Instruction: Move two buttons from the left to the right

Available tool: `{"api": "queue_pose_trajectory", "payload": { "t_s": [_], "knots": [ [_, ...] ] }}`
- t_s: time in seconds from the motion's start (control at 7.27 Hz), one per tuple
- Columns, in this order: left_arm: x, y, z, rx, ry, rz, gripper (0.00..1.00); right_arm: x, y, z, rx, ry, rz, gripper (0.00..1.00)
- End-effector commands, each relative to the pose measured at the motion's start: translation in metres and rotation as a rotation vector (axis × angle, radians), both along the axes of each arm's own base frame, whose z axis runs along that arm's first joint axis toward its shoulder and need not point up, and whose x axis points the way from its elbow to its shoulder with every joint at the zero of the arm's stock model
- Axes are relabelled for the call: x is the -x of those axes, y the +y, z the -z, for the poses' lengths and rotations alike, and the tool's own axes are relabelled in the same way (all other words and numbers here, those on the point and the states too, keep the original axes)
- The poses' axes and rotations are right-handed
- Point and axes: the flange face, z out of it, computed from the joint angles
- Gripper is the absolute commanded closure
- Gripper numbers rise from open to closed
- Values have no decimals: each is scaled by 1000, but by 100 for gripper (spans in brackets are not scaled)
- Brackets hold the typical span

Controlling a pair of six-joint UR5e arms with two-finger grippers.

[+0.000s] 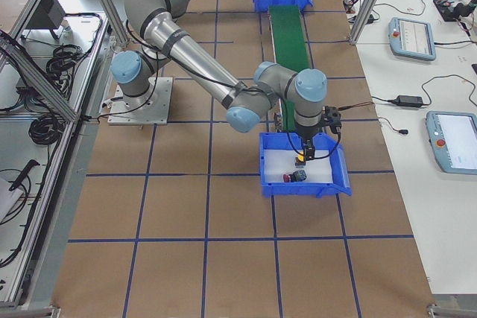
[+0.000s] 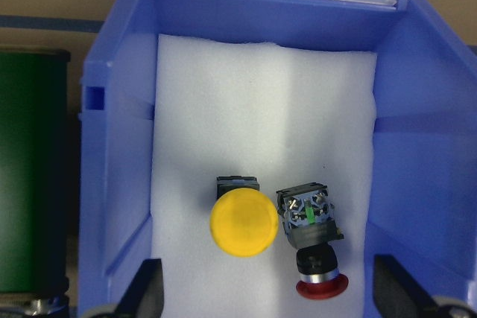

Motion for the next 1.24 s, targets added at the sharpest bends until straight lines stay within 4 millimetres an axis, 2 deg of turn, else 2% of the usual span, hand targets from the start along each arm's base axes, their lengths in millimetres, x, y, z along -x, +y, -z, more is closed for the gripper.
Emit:
{"api": "queue_pose_trajectory", "payload": {
  "t_s": [0.0,0.14,0.28,0.41,0.55,0.69,0.83,0.96,1.1],
  "knots": [
    [-5,-9,-10,94,-58,1,0,-26,35,-63,-41,-27,1,0],
    [-9,-10,-12,104,-94,-1,0,-45,61,-99,-79,-31,6,0],
    [-7,-9,-11,103,-92,2,0,-65,87,-127,-121,-65,13,0],
    [-5,-8,-10,98,-94,8,0,-77,100,-140,-135,-74,15,0],
    [-4,-8,-9,95,-95,10,0,-79,106,-140,-155,-84,16,0],
    [-3,-8,-8,95,-92,11,0,-72,113,-140,-178,-65,35,0],
    [0,-8,-7,95,-84,16,0,-80,116,-146,-191,-72,32,0],
    [4,-8,-4,89,-83,26,0,-104,116,-158,-186,-82,31,0],
    [17,-5,-2,87,-82,46,0,-164,101,-164,-183,-68,-18,0]
  ]
}}
